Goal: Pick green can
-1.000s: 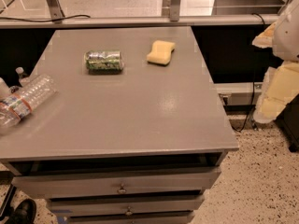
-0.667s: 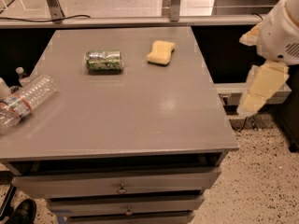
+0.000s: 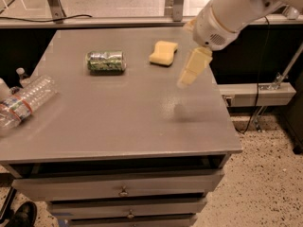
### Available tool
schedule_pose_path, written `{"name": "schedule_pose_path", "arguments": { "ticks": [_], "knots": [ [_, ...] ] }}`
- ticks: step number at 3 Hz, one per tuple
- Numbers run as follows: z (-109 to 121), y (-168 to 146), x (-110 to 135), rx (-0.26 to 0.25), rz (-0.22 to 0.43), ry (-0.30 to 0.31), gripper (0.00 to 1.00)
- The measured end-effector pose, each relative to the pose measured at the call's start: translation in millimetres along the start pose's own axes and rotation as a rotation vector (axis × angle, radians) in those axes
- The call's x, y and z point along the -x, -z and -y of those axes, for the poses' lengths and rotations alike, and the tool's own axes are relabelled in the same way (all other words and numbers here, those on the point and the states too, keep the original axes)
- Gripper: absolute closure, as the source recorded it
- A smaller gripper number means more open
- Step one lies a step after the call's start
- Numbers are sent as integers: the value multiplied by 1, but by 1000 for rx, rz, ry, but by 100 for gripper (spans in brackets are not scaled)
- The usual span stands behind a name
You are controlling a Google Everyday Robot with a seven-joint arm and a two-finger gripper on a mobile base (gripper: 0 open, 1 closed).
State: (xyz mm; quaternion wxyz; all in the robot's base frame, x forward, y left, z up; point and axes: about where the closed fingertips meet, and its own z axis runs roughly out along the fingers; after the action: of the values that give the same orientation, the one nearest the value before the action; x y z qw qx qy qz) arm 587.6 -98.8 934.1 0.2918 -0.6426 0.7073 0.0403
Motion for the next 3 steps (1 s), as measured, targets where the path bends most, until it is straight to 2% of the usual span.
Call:
{"name": "schedule_pose_path", "arguments": {
  "ticks": [1, 2, 3],
  "knots": [
    [35, -42, 46, 15, 124, 18, 0],
    [54, -71, 85, 13, 209, 38, 0],
    [62, -104, 119, 26, 280, 42, 0]
  ]
}}
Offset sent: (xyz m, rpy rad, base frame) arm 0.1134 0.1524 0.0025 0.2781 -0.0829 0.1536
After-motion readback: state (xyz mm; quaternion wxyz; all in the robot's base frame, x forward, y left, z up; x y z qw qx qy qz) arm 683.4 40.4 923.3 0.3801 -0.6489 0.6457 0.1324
